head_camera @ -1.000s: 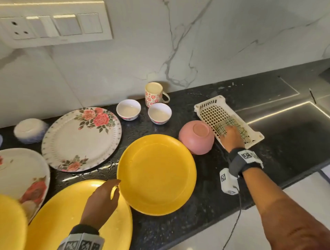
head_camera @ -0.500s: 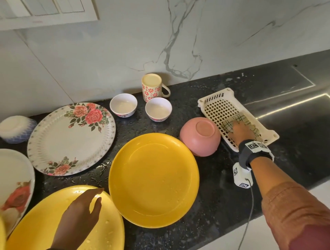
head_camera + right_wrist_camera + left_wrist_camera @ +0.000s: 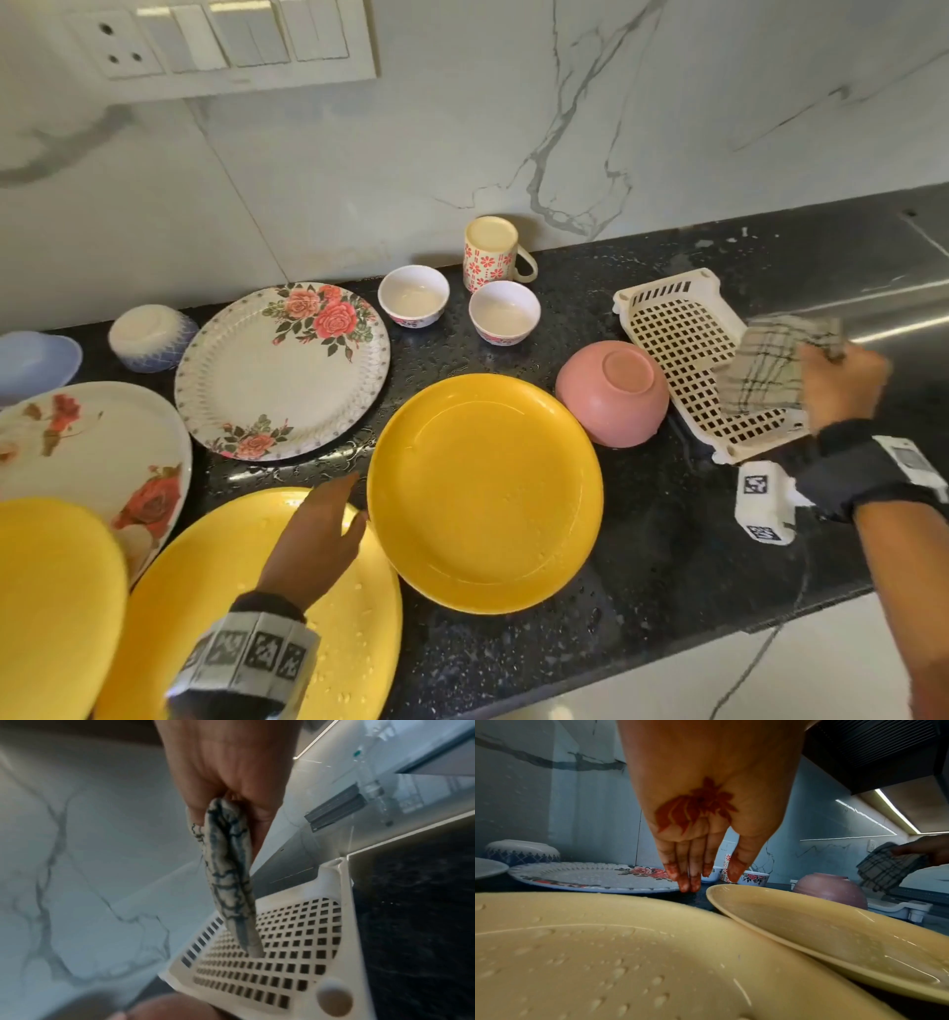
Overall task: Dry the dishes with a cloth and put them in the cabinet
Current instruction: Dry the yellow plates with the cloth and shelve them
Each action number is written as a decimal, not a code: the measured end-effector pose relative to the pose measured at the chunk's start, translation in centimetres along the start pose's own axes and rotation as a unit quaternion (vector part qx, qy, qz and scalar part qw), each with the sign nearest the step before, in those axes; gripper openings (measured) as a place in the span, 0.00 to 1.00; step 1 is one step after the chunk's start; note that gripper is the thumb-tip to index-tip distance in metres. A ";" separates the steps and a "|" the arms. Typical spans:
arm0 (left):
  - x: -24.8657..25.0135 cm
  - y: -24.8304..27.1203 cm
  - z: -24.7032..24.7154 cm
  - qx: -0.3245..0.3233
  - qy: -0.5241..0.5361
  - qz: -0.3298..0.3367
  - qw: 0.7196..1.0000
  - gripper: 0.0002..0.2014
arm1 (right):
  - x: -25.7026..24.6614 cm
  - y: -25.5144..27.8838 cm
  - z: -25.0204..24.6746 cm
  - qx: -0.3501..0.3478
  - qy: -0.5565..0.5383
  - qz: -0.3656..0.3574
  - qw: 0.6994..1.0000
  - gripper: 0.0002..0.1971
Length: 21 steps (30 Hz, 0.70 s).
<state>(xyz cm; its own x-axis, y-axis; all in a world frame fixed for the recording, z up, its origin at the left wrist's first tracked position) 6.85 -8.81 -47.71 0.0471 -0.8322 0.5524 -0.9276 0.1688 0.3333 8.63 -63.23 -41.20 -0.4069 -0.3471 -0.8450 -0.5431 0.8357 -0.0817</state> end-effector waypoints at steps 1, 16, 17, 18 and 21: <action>0.8 -0.3 0.0 -0.014 0.009 0.006 1.000 0.23 | 0.5 0.1 -0.8 -0.006 -0.067 0.026 0.997 0.14; 0.1 -7.1 2.0 -0.058 0.046 -0.090 0.993 0.14 | 1.6 15.6 2.2 -0.231 -0.364 0.255 0.866 0.13; 0.1 -7.0 1.9 -0.052 0.065 -0.093 0.992 0.13 | 2.0 16.6 3.5 -0.248 -0.386 0.283 0.842 0.11; 0.1 -6.9 1.9 -0.051 0.090 -0.097 0.990 0.13 | 1.8 17.9 4.6 -0.275 -0.393 0.296 0.826 0.12; 0.3 -5.9 1.9 -0.069 0.170 -0.093 0.979 0.14 | 0.9 21.1 7.3 -0.318 -0.377 0.323 0.808 0.14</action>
<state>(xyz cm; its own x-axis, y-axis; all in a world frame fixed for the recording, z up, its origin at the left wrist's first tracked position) 11.63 -11.07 -50.99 0.3524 -0.6362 0.6864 -0.8337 0.1198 0.5390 2.21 -42.83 -47.57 -0.3239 0.6314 -0.7046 -0.7609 0.2687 0.5906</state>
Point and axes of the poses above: each hand's wrist, its own y-axis away from the middle knuckle, its own z-axis out of the palm, x = y × z, the point moved 7 cm from there along -y, towards the middle knuckle, and after that the axes turned 4 degrees about y, right-handed, at the moved point
